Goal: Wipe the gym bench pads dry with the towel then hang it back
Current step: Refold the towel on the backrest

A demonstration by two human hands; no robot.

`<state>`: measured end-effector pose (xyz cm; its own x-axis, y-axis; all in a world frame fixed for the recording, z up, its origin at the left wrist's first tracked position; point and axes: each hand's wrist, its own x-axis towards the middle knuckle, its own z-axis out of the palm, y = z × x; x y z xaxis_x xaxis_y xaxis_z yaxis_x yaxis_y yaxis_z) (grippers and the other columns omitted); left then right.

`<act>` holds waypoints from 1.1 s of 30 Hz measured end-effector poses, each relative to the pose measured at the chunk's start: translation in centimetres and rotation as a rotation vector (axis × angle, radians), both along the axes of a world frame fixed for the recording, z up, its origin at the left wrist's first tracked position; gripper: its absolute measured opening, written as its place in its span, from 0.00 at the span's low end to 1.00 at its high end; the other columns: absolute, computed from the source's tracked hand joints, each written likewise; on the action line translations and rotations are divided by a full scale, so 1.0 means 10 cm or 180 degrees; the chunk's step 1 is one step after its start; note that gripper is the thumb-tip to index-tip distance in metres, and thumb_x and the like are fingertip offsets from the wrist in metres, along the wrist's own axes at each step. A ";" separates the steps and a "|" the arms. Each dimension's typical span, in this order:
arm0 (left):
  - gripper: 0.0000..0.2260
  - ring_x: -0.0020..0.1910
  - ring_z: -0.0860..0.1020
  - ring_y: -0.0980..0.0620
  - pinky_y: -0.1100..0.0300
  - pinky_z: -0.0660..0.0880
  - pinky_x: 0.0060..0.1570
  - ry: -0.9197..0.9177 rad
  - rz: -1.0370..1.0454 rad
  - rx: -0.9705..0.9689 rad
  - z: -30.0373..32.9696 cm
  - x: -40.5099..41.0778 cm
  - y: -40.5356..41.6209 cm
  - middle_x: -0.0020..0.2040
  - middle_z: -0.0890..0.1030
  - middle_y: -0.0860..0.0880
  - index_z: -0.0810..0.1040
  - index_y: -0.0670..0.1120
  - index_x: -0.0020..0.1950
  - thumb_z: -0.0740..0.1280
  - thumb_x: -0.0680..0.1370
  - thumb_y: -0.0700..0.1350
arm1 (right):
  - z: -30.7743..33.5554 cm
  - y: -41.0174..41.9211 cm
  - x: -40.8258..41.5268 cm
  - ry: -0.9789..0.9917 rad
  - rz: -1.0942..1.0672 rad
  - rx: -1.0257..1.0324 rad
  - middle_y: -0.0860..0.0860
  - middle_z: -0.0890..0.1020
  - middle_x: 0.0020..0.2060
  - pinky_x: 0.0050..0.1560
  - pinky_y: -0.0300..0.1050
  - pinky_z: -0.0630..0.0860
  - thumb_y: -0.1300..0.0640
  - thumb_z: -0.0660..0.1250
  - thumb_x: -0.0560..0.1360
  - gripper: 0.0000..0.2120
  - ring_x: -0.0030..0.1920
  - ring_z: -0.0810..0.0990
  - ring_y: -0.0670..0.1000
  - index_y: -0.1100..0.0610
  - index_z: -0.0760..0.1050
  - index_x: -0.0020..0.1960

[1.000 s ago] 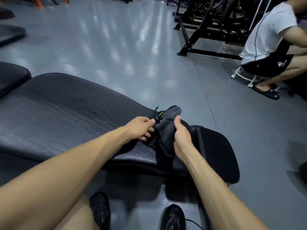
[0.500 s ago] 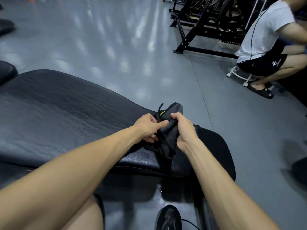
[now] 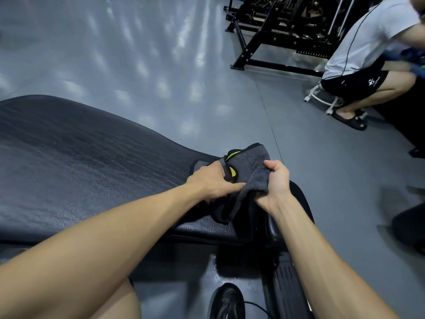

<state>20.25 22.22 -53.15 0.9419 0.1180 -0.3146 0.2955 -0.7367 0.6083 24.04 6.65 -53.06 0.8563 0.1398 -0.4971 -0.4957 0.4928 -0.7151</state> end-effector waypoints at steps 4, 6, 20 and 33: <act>0.17 0.52 0.80 0.46 0.51 0.77 0.55 -0.0148 -0.0213 0.0170 -0.12 0.06 0.01 0.48 0.82 0.51 0.76 0.50 0.48 0.73 0.72 0.61 | -0.06 -0.07 0.01 0.0020 -0.0071 0.0151 0.62 0.84 0.50 0.61 0.57 0.77 0.54 0.56 0.77 0.19 0.49 0.83 0.61 0.65 0.77 0.58; 0.10 0.53 0.81 0.43 0.52 0.77 0.53 -0.0237 -0.0177 0.0103 -0.14 0.08 0.08 0.46 0.81 0.50 0.75 0.51 0.42 0.73 0.72 0.55 | -0.10 -0.14 0.04 0.0036 -0.0125 0.0142 0.60 0.85 0.47 0.61 0.55 0.76 0.54 0.56 0.78 0.17 0.48 0.83 0.60 0.63 0.78 0.55; 0.16 0.35 0.75 0.48 0.56 0.69 0.37 -0.0273 0.0150 0.0165 -0.10 -0.11 0.48 0.31 0.76 0.50 0.72 0.48 0.35 0.70 0.78 0.55 | -0.52 -0.83 0.22 0.0376 0.0974 -0.2279 0.62 0.86 0.49 0.51 0.58 0.83 0.61 0.74 0.75 0.15 0.48 0.86 0.61 0.67 0.80 0.58; 0.15 0.16 0.71 0.54 0.64 0.68 0.25 0.0156 -0.0083 0.0293 -0.24 -0.11 0.29 0.26 0.82 0.44 0.70 0.47 0.36 0.64 0.81 0.50 | -0.75 -1.23 0.18 0.0201 0.0832 -0.3455 0.53 0.80 0.43 0.29 0.44 0.76 0.56 0.68 0.77 0.03 0.40 0.78 0.54 0.54 0.77 0.46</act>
<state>19.19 25.09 -55.53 0.9287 0.1244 -0.3494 0.3034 -0.7966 0.5229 25.80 -5.66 -60.57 0.8329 -0.2226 -0.5066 -0.5434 -0.5021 -0.6728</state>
